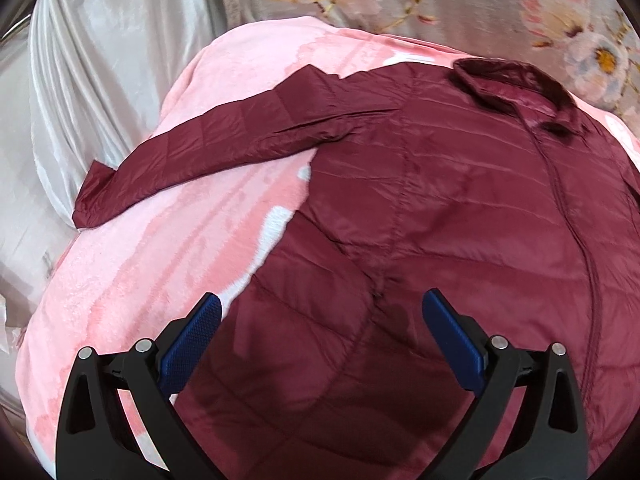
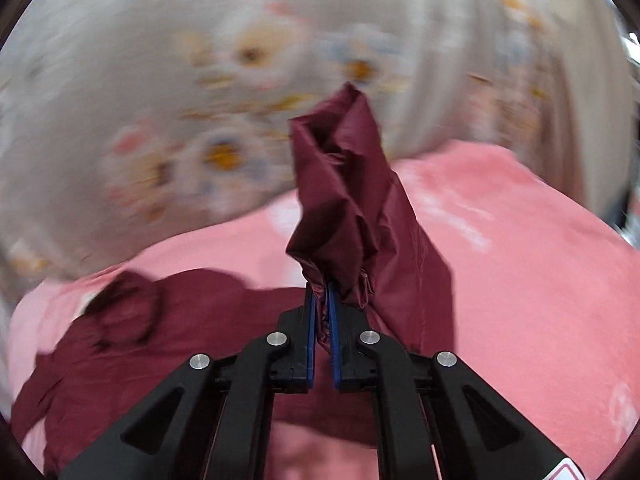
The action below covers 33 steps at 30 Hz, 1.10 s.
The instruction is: Fold large clothes
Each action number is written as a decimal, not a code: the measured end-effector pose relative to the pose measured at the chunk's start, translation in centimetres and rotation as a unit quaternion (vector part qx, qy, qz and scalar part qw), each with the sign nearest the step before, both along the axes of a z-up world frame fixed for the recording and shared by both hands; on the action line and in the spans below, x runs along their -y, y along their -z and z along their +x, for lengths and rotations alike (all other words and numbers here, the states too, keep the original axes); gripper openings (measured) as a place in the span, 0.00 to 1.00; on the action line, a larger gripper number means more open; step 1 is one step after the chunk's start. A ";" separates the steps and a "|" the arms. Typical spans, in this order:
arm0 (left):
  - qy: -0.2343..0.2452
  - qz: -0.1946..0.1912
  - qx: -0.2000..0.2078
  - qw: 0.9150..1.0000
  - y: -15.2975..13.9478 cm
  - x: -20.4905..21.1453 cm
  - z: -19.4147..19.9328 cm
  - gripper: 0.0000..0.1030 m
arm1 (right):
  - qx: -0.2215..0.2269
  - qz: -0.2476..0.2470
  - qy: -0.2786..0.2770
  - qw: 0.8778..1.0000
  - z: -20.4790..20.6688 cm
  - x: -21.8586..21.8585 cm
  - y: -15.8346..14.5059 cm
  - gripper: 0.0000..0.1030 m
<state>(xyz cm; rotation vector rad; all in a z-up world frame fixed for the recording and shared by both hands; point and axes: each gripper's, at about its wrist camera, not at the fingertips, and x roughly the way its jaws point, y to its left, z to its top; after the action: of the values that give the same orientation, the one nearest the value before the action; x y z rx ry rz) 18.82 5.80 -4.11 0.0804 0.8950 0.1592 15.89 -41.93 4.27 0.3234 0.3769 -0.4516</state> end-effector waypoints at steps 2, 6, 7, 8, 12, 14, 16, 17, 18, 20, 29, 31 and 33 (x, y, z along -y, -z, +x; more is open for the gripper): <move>-0.007 -0.001 0.000 1.000 0.0 -0.7 0.2 0.95 | -0.004 -0.018 -0.075 0.997 3.1 -5.2 -0.5 0.06; -0.017 -0.005 -0.004 1.000 0.3 -2.0 0.7 0.95 | -0.032 -0.023 -0.204 0.978 8.2 -14.7 1.3 0.06; -0.019 -0.006 -0.005 1.000 0.3 -2.3 0.7 0.95 | -0.043 -0.026 -0.229 0.972 9.3 -17.0 2.2 0.06; -0.020 -0.006 -0.006 1.000 0.4 -2.5 0.8 0.95 | -0.053 -0.030 -0.246 0.967 10.1 -18.8 2.9 0.06; -0.024 -0.012 -0.007 1.000 0.5 -3.4 1.0 0.95 | -0.091 -0.029 -0.330 0.939 12.0 -25.7 6.6 0.12; -0.021 -0.023 -0.011 0.999 0.5 -3.7 1.3 0.95 | -0.103 -0.028 -0.365 0.925 12.4 -28.3 7.5 0.29; -0.013 -0.039 -0.015 0.999 0.4 -3.7 1.5 0.95 | -0.085 -0.048 -0.382 0.919 11.0 -30.2 7.0 0.53; -0.007 -0.052 -0.018 0.998 0.2 -3.7 1.8 0.95 | -0.068 -0.058 -0.382 0.920 9.9 -30.6 6.2 0.59; 0.000 -0.066 -0.020 0.998 0.0 -3.6 2.1 0.95 | -0.049 -0.069 -0.375 0.923 8.8 -30.5 5.5 0.59; 0.018 -0.094 -0.022 0.995 -0.5 -3.0 2.8 0.95 | -0.034 -0.075 -0.351 0.933 7.3 -29.1 4.3 0.59; 0.069 -0.270 -0.081 0.957 0.0 2.1 10.3 0.95 | -0.058 0.069 -0.172 0.981 3.6 -12.8 7.6 0.60; 0.072 -0.293 -0.104 0.948 1.0 3.3 11.9 0.93 | -0.069 0.106 -0.145 0.981 3.0 -9.8 9.3 0.60; 0.071 -0.310 -0.109 0.942 1.5 4.1 12.9 0.78 | -0.074 0.140 -0.131 0.979 2.7 -7.4 10.6 0.60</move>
<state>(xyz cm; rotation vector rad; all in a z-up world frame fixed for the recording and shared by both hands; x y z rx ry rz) 31.75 1.69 -5.58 -0.4334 1.1206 -0.2761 18.59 -34.55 -6.29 0.5074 0.6232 -0.1626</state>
